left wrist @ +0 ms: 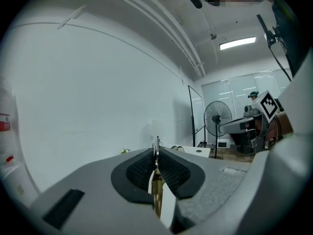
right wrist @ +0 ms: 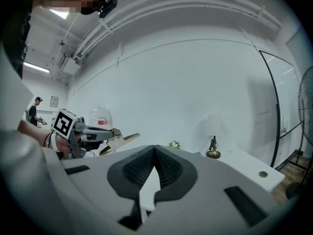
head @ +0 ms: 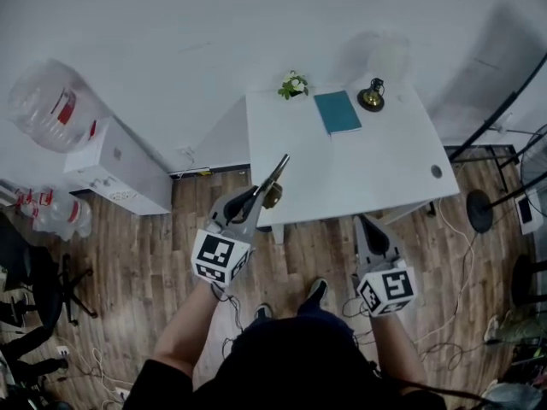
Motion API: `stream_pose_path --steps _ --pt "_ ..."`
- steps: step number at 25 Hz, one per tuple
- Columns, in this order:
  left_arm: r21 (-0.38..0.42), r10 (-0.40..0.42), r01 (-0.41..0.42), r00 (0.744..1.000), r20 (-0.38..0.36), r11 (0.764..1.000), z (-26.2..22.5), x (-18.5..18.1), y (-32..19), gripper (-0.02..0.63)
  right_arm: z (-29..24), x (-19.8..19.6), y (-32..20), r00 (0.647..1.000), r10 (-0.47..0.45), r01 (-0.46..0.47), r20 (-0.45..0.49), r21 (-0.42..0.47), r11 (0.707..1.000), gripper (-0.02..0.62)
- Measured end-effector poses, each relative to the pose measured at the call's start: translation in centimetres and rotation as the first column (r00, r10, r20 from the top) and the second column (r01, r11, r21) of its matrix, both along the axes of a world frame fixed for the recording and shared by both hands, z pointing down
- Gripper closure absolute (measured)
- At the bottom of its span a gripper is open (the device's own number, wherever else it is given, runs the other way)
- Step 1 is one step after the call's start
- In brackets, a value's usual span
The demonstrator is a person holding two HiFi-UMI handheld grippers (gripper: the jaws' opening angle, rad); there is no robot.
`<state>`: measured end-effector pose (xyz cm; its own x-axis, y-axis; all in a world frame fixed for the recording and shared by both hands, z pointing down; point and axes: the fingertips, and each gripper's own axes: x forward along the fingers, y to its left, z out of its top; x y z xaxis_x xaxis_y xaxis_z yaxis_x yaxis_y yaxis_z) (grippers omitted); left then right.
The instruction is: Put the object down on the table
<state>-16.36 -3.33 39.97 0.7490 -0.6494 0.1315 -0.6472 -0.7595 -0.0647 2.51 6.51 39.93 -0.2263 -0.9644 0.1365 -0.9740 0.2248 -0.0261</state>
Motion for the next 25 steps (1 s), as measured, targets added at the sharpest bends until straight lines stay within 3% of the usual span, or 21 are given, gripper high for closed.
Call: stream_pose_path --steps 4,11,19,25 --pt "-0.04 -0.042 0.044 0.997 0.06 0.998 0.7 3.7 -2.2 0.577 0.0 4.2 -3.1 0.999 -0.048 0.048 0.015 -0.007 0.999 0.589" --pt "-0.021 -0.118 0.12 0.991 0.063 0.993 0.0 8.1 -4.5 0.577 0.3 9.4 -7.2 0.992 -0.115 0.116 0.048 -0.005 0.993 0.59" --pt "-0.049 -0.175 0.179 0.981 0.09 0.983 1.0 9.5 -6.3 0.577 1.5 11.1 -9.3 0.984 -0.164 0.166 0.071 -0.028 0.986 0.59" --pt "-0.062 -0.165 0.172 0.981 0.103 0.983 2.2 9.9 -9.1 0.577 2.7 11.8 -11.5 0.987 -0.144 0.148 0.074 -0.052 0.988 0.591"
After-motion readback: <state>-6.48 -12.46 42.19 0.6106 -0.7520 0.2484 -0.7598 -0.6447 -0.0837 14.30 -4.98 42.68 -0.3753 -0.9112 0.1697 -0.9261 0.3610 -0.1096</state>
